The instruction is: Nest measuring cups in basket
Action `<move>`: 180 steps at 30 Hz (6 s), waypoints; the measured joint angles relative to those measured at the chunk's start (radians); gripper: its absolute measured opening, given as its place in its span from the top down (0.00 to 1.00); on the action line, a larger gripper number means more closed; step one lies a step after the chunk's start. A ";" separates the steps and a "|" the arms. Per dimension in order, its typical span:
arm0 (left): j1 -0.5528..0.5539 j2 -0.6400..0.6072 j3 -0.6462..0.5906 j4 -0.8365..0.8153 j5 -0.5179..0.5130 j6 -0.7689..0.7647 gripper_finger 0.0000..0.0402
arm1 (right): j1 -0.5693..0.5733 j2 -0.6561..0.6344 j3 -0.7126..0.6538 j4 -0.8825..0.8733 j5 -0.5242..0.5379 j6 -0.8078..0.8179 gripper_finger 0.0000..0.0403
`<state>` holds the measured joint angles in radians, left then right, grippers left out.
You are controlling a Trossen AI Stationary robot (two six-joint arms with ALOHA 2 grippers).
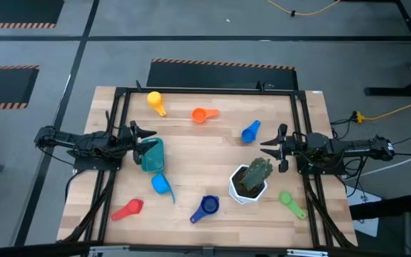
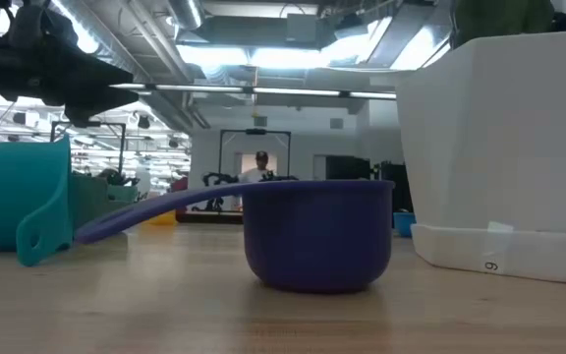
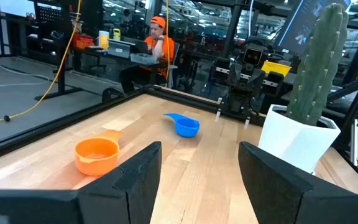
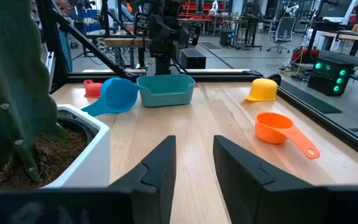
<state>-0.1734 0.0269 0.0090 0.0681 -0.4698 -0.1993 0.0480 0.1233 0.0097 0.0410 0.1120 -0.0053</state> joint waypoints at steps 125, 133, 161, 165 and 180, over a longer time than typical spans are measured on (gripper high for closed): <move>0.000 0.000 0.000 0.000 0.000 0.000 0.48 | -0.213 0.763 0.475 -0.513 -0.010 -0.166 0.32; 0.000 0.000 0.000 0.000 0.000 0.000 0.48 | -0.271 0.881 0.475 -0.424 -0.009 -0.209 0.32; 0.000 0.000 0.000 0.000 0.000 0.000 0.48 | -0.358 1.214 0.475 -0.221 -0.035 -0.269 0.33; 0.000 0.000 0.000 0.000 0.000 0.000 0.48 | -0.370 1.241 0.475 -0.220 -0.035 -0.269 0.41; 0.000 0.000 0.000 0.000 0.000 0.000 0.48 | -0.374 1.263 0.475 -0.152 -0.111 -0.269 0.92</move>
<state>-0.1734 0.0265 0.0089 0.0685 -0.4698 -0.1997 -0.3256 1.3861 0.4850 -0.1109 0.0009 -0.2747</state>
